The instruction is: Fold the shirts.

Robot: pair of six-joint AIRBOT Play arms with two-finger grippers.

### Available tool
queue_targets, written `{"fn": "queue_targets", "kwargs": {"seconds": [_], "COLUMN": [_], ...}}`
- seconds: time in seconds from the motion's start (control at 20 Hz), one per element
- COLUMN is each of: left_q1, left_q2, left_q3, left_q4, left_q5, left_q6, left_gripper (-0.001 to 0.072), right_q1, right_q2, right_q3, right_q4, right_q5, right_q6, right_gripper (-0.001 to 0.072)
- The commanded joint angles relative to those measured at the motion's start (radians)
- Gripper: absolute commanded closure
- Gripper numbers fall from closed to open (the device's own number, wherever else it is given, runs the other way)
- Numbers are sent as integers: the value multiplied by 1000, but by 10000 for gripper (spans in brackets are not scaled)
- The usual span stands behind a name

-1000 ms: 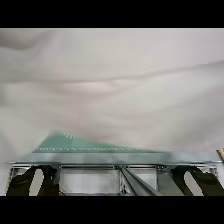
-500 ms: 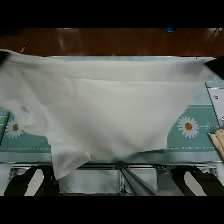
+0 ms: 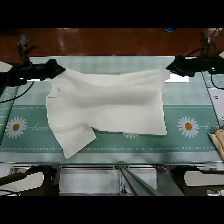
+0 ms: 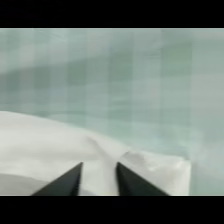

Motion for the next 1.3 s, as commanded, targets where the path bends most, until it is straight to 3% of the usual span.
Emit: {"fn": "queue_targets", "kwargs": {"seconds": [0.0, 0.05, 0.15, 0.25, 0.3, 0.4, 0.6, 0.8, 1.0, 1.25], "left_q1": [-48, -29, 46, 158, 218, 324, 462, 593, 624, 576], "left_q2": [-152, -164, -168, -167, -160, -121, 90, 227, 233, 203], "left_q3": [98, 133, 216, 295, 307, 267, -105, -447, -561, -584], "left_q4": [-11, -2, 91, 211, 230, 230, 242, 241, 212, 205], "left_q5": [-13, -73, -241, -451, -541, -664, -557, -480, -444, -384], "left_q6": [-95, -96, -97, -202, -252, -240, -143, -79, -63, -75], "left_gripper": [442, 201, 199, 200, 200, 200, 200, 200, 200, 201], "right_q1": [-26, -50, -132, -241, -293, -369, -467, -477, -476, -475], "right_q2": [-158, -159, -146, -107, -79, 0, 226, 443, 521, 520], "right_q3": [101, 116, 154, 160, 156, 92, -272, -633, -795, -826], "right_q4": [98, 94, 87, 62, 0, -144, -176, -115, 57, 66], "right_q5": [19, 56, 175, 289, 340, 355, 194, 86, 74, 94], "right_q6": [25, 24, 25, 24, 24, 27, 27, -63, -126, -136], "right_gripper": [297, 297, 298, 298, 299, 299, 300, 300, 300, 300]}}
